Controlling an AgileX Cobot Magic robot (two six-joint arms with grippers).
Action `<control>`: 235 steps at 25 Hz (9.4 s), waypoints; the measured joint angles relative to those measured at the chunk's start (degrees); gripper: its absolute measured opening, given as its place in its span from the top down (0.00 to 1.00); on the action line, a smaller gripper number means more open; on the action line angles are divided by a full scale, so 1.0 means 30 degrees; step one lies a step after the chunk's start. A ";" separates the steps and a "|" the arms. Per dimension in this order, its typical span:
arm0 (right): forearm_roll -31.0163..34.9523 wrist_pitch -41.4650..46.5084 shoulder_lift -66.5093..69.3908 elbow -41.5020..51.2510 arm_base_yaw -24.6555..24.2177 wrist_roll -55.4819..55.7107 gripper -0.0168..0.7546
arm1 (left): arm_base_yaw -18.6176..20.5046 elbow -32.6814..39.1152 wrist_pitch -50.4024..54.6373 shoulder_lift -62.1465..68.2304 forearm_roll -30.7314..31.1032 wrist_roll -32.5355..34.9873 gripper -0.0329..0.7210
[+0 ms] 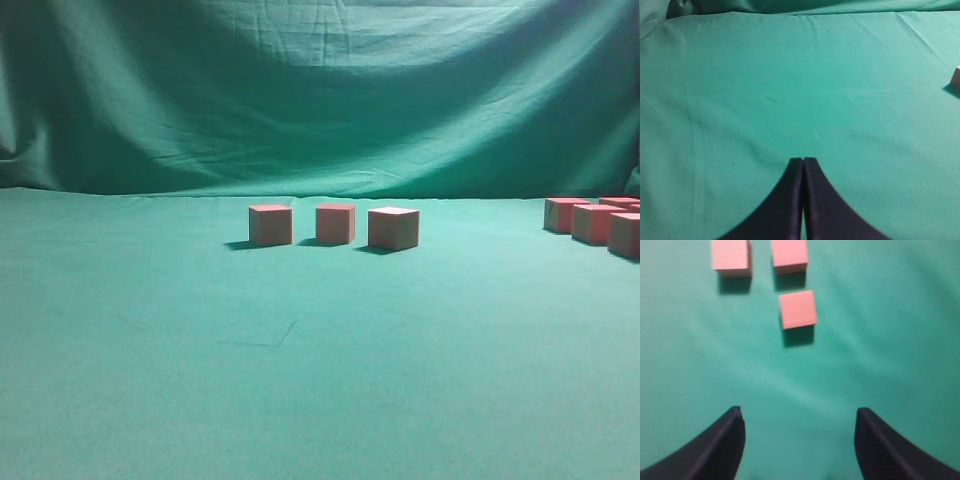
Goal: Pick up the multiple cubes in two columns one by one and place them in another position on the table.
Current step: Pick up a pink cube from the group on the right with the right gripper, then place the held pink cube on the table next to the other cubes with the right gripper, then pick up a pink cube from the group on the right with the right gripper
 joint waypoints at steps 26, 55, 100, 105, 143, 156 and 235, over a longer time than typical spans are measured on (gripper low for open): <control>0.0437 -0.7141 0.7254 0.0194 -0.0729 -0.4763 0.27 | 0.0000 0.0000 0.0000 0.0000 0.0000 0.0000 0.96; 0.4958 0.1062 0.7550 -0.5287 -0.0407 -0.5229 0.64 | 0.0000 0.0000 0.0000 0.0000 0.0000 0.0000 0.96; -0.1067 0.3626 1.9967 -2.2676 1.5044 0.8093 0.64 | 0.0000 0.0000 0.0000 0.0000 0.0000 0.0000 0.96; -0.1186 0.3626 2.0626 -2.3016 1.5133 1.1228 0.64 | 0.0000 0.0000 0.0000 0.0000 0.0000 0.0000 0.96; -0.2048 0.3653 2.1944 -2.3067 1.5178 1.1874 0.26 | 0.0000 0.0000 0.0000 0.0000 0.0000 0.0000 0.96; -0.3041 0.3721 1.7632 -2.3510 1.5546 0.7135 0.23 | 0.0000 0.0000 0.0000 0.0000 0.0000 0.0000 0.96; -0.1948 -0.7003 1.0705 -0.4174 0.3719 0.2755 0.23 | 0.0000 0.0000 0.0000 0.0000 0.0000 0.0000 0.96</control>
